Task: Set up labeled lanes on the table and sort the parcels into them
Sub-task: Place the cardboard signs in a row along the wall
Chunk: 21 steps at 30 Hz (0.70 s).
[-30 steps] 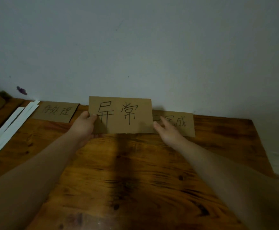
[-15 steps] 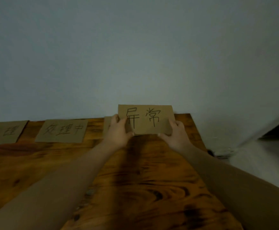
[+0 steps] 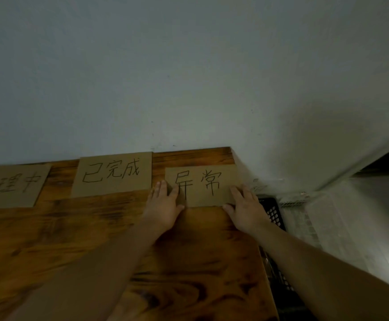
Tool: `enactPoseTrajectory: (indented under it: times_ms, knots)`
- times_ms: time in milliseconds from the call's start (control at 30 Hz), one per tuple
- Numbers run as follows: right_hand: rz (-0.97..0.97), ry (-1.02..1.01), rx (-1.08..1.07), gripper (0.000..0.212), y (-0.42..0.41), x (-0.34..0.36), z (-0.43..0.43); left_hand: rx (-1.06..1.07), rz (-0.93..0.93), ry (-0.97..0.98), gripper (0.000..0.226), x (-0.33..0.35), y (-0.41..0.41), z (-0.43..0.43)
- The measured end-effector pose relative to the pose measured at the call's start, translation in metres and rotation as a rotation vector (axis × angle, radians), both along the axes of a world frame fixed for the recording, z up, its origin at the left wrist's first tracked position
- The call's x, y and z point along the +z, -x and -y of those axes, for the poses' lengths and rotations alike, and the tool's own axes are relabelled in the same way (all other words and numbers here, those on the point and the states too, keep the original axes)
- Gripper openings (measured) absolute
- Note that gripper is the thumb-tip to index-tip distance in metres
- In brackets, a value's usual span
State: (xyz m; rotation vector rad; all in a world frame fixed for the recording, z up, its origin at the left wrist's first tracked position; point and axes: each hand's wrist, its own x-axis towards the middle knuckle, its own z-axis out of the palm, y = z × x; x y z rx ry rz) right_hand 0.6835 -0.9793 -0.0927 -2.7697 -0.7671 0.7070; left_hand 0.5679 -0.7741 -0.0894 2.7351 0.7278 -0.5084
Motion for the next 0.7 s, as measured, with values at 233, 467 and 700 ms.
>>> enactPoseTrajectory:
  times_ms: [233,467,700]
  knots:
    - [-0.048,0.012,-0.056,0.065,-0.045,0.0,-0.029,-0.007,-0.04,-0.052,0.072,-0.003,-0.044,-0.021]
    - [0.104,0.048,0.004,0.076,-0.031,0.036,-0.059,0.062,0.029,-0.033,0.077,0.036,-0.028,-0.057]
    - [0.166,-0.036,0.239,0.074,0.044,0.125,-0.162,0.25,0.102,-0.023,0.078,0.123,0.108,-0.15]
